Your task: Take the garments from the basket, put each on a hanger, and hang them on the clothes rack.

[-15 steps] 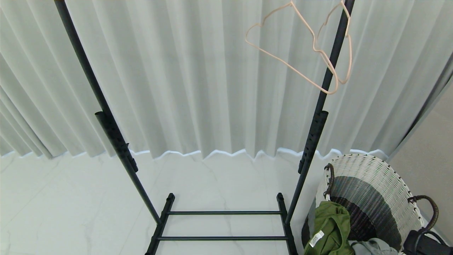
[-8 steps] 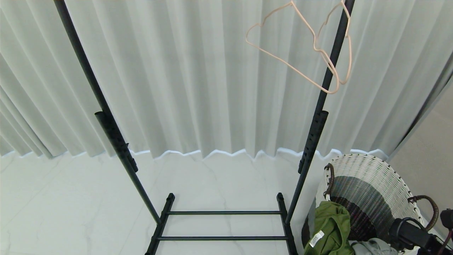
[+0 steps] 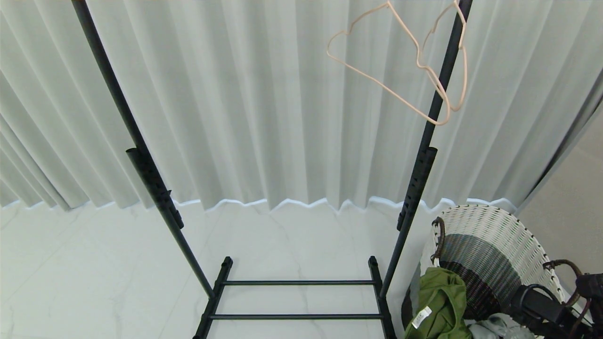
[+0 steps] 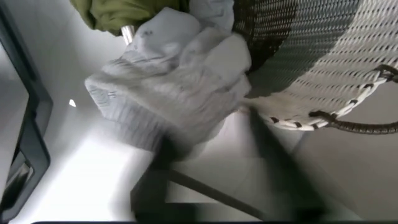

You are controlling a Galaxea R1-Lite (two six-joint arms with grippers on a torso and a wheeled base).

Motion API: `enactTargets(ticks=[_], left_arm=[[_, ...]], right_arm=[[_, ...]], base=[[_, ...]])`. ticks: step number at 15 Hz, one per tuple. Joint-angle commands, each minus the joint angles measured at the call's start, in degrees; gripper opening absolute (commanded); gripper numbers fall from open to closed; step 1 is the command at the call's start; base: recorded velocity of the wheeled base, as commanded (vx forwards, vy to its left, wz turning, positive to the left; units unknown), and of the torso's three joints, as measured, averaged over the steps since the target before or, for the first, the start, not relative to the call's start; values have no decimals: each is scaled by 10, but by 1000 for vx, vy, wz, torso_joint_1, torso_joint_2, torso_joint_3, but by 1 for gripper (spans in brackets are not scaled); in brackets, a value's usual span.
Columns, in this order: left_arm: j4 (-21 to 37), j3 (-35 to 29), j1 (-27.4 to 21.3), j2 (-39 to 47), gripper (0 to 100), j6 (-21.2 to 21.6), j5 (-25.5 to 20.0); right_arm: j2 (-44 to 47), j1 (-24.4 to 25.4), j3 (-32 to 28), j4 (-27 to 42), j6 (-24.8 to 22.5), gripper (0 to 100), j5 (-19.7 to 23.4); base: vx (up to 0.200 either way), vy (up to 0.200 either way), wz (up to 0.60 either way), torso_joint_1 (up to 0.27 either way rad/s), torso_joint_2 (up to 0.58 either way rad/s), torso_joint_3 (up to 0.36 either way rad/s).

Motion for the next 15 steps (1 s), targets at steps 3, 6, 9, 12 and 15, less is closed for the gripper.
enactTargets(ticks=[3,6,9,12,15], left_arm=[[0,0,0,0,100,1,0],[0,0,0,0,100,1,0],[0,0,0,0,100,1,0],[0,0,0,0,100,1,0],[0,0,0,0,100,1,0]], right_arm=[[-51,0,21,-1,2,0,-37],[-147,-9,35,22,17,0,-70],[-249,-43,-32,127,17,0,-100],[-373,-90,-239,425,17,0,-103],[-442,-96,-359,575,17,0,-103]], base=[[0,0,0,0,0,0],[0,0,0,0,0,0],[0,0,0,0,0,0],[0,0,0,0,0,0],[-67,0,0,1,2,1]])
